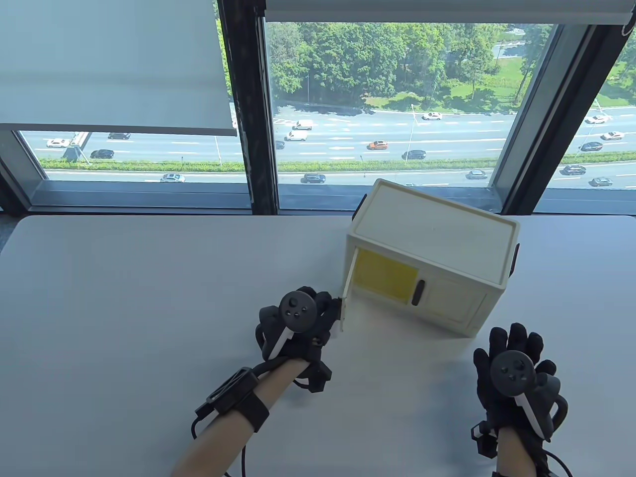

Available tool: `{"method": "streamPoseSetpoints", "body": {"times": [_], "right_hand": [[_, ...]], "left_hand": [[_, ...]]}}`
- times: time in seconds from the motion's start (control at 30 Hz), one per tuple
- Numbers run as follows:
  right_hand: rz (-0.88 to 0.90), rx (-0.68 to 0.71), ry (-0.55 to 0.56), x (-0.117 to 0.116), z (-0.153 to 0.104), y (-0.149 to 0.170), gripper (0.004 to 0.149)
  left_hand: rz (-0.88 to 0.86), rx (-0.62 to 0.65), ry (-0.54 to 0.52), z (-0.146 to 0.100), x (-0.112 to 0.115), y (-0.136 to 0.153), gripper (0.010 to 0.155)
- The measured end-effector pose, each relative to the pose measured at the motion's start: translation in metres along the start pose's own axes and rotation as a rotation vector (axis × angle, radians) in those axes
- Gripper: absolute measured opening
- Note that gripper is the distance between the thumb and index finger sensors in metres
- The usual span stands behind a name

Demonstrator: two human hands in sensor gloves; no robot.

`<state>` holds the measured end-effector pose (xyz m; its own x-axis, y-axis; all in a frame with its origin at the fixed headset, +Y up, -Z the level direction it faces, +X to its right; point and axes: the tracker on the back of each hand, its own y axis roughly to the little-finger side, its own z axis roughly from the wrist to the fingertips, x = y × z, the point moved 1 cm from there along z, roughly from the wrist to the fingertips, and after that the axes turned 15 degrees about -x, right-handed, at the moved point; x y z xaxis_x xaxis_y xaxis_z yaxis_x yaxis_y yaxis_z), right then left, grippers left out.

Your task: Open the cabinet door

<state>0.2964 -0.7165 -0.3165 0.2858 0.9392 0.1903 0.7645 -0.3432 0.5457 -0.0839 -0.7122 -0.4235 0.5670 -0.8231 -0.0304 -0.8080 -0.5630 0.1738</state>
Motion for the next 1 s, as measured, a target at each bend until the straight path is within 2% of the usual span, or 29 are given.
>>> {"method": "streamPoseSetpoints", "body": {"times": [0.2, 0.4, 0.57, 0.73, 0.83, 0.9, 1.0], "right_hand": [[-0.004, 0.004, -0.016, -0.003, 0.0, -0.002, 0.064], [0.009, 0.011, -0.018, -0.002, -0.001, -0.005, 0.065], [0.034, 0.02, 0.045, 0.001, -0.005, -0.02, 0.068], [0.048, 0.011, 0.104, 0.0, -0.006, -0.047, 0.068], [0.092, -0.071, 0.094, 0.001, -0.002, -0.065, 0.068], [0.187, -0.213, 0.046, 0.002, 0.004, -0.076, 0.068], [0.299, -0.33, -0.047, -0.002, 0.015, -0.089, 0.067]], "left_hand": [[0.033, 0.043, -0.023, -0.02, -0.017, 0.018, 0.058], [0.065, 0.086, 0.032, -0.056, -0.033, 0.037, 0.062], [0.047, 0.087, 0.063, -0.082, -0.043, 0.055, 0.065], [0.057, 0.078, 0.096, -0.093, -0.046, 0.065, 0.066], [0.055, 0.064, 0.149, -0.099, -0.045, 0.066, 0.067], [0.054, 0.066, 0.182, -0.102, -0.045, 0.065, 0.067], [0.057, 0.072, 0.191, -0.104, -0.046, 0.065, 0.068]]}}
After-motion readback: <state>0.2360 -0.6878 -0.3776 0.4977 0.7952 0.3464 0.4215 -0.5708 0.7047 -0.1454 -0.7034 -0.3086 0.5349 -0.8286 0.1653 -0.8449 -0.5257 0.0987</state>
